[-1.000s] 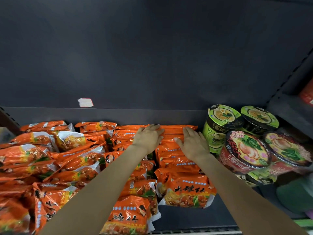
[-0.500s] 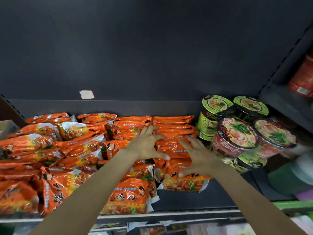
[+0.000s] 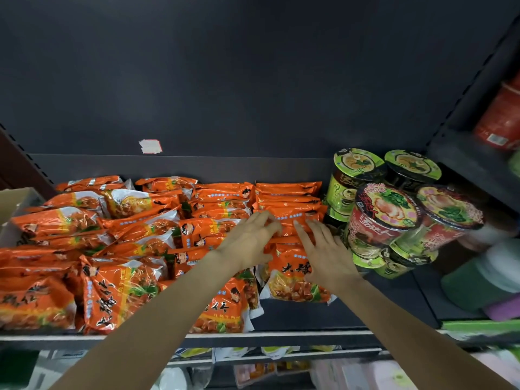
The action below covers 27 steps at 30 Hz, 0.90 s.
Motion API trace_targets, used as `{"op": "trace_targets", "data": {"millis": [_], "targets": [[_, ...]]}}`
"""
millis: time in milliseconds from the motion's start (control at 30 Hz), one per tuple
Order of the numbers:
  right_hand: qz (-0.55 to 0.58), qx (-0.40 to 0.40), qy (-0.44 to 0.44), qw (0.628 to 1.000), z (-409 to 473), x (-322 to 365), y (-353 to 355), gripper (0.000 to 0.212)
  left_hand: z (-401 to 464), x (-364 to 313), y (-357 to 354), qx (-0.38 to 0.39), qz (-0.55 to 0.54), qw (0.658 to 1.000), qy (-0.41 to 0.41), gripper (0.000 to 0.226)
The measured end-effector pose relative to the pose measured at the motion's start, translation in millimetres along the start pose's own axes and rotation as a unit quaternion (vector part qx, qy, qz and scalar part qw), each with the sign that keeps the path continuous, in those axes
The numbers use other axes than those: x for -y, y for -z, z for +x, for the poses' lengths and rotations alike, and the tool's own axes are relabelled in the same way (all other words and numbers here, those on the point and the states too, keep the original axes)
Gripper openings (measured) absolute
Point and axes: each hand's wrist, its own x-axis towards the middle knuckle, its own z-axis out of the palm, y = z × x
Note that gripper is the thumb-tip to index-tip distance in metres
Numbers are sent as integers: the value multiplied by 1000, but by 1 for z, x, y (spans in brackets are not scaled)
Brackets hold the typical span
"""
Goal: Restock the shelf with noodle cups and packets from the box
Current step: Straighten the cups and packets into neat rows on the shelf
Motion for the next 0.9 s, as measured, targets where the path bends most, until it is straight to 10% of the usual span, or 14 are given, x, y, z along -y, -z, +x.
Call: {"op": "trace_targets", "data": {"millis": [267,567,767,900], "targets": [[17,-50,-8,999,3,3,-4,113,-10,-3,-4,-68,-78,992,70,4],[28,-27,-28,999,5,1,0,124,-22,3,3,-30,-71,984,162,5],[1,-32,-22,999,5,3,2,122,-8,-18,-1,33,30,994,98,101],[-1,-44,-31,999,1,5,-1,117,5,-26,-16,29,167,981,94,106]]}}
